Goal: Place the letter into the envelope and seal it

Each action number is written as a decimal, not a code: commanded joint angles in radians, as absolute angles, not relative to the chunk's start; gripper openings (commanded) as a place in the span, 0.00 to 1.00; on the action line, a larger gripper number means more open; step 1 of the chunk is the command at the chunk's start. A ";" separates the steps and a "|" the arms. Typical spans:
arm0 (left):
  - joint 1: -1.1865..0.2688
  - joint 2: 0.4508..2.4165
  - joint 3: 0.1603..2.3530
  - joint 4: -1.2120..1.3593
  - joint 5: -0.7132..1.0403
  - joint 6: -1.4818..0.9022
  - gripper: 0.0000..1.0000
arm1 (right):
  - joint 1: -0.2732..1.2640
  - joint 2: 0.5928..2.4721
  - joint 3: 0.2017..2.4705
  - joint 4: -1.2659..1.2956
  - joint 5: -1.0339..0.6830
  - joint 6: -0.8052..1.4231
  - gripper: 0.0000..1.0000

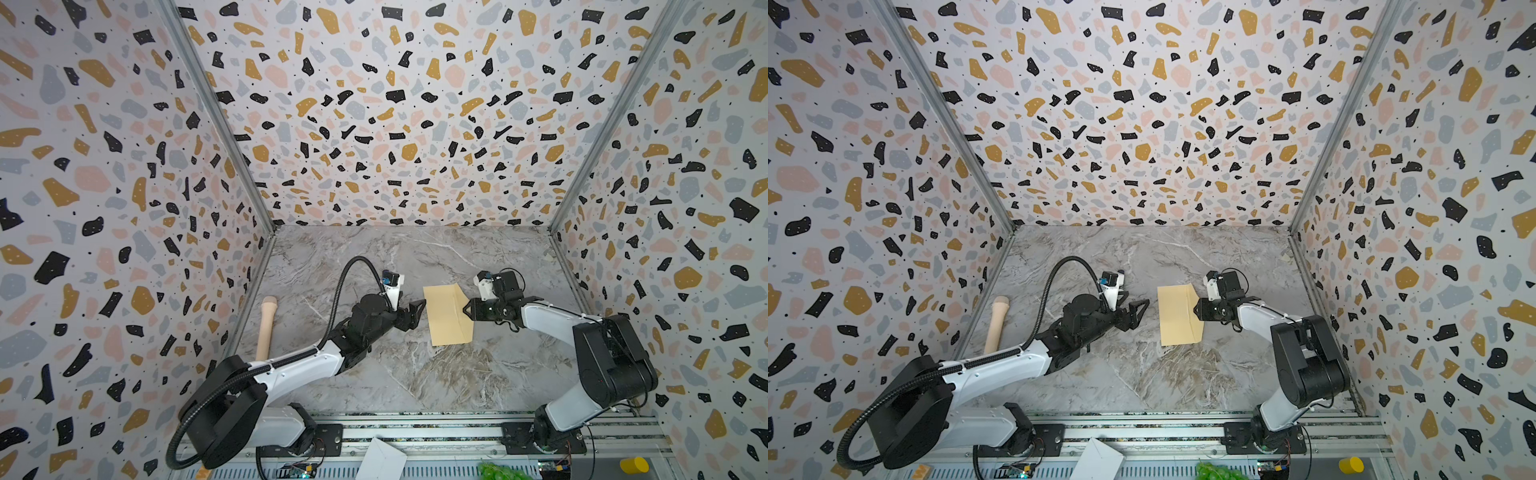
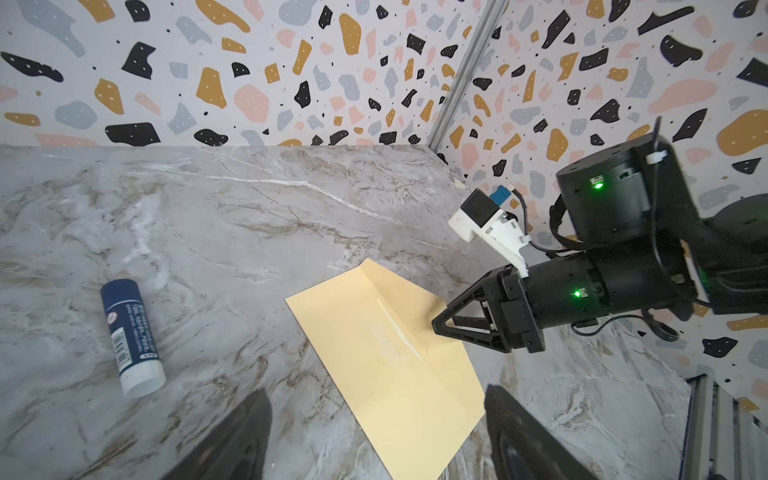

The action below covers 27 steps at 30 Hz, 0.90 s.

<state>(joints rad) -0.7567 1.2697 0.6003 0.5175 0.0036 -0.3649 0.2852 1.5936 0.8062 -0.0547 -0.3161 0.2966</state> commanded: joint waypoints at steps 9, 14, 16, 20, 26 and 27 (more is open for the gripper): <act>-0.753 0.903 0.538 0.528 -0.046 -0.185 0.94 | 0.280 1.607 0.826 -0.060 -0.296 0.272 0.40; -0.753 0.956 0.545 0.493 -0.152 -0.227 0.96 | 0.279 1.644 0.853 -0.072 -0.299 0.259 0.27; -0.752 1.004 0.558 0.495 -0.141 -0.259 0.97 | 0.280 1.640 0.849 -0.062 -0.285 0.259 0.20; -0.750 1.124 0.608 0.461 -0.096 -0.292 0.97 | 0.279 1.650 0.858 -0.067 -0.279 0.259 0.08; -0.746 1.224 0.598 0.507 -0.035 -0.317 0.96 | 0.282 1.648 0.873 -0.101 -0.291 0.261 0.20; -0.739 1.231 0.599 0.498 -0.053 -0.321 0.96 | 0.284 1.638 0.878 -0.118 -0.266 0.265 0.27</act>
<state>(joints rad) -0.7521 1.2236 0.5747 0.4553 -0.0601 -0.2970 0.2817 1.6562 0.8467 -0.0605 -0.2966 0.2638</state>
